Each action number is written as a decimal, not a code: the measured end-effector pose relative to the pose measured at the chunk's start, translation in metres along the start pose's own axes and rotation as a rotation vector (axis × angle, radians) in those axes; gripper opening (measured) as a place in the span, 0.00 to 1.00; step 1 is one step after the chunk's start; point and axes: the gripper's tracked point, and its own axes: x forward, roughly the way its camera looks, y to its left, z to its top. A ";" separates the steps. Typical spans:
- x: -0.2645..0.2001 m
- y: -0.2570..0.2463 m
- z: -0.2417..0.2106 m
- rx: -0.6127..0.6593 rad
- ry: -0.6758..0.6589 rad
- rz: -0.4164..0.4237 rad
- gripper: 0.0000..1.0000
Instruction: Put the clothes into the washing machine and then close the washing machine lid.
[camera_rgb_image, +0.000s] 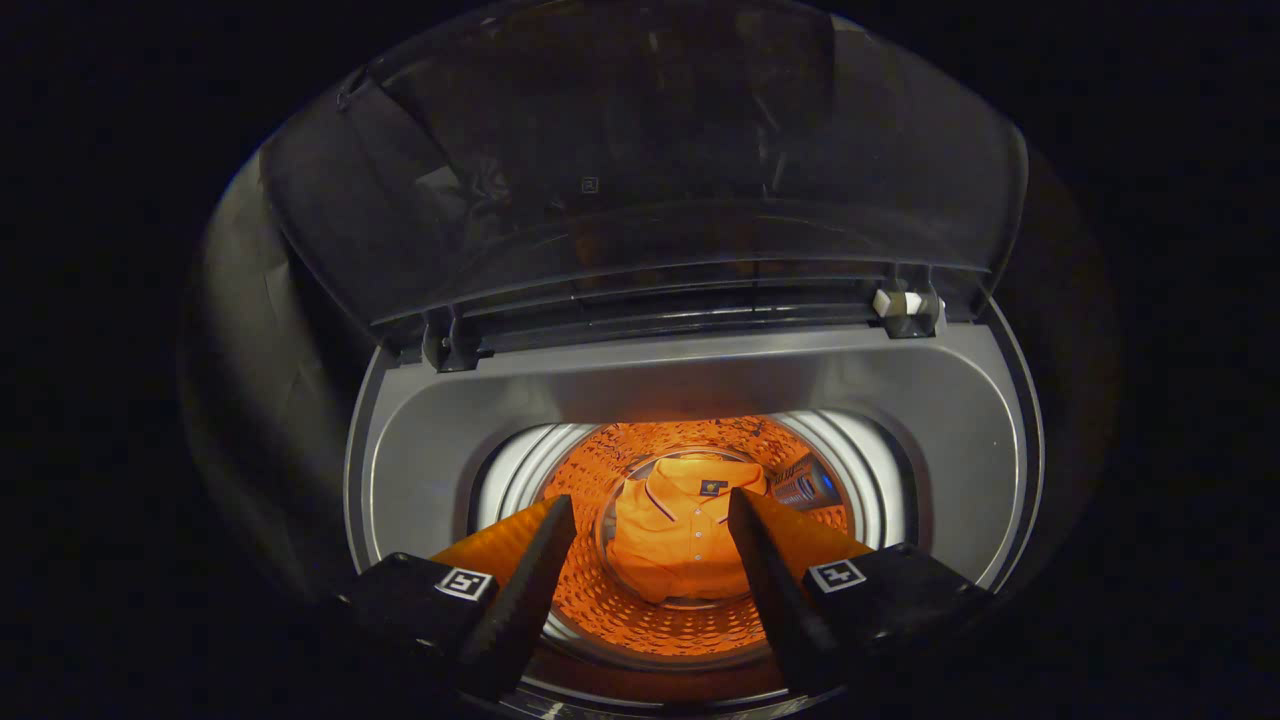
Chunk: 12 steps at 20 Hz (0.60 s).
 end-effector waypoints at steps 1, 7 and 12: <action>-0.003 0.001 -0.002 0.002 -0.005 0.005 0.99; -0.046 0.005 0.005 -0.028 -0.113 0.032 0.99; -0.113 0.012 0.043 -0.047 -0.279 0.076 0.99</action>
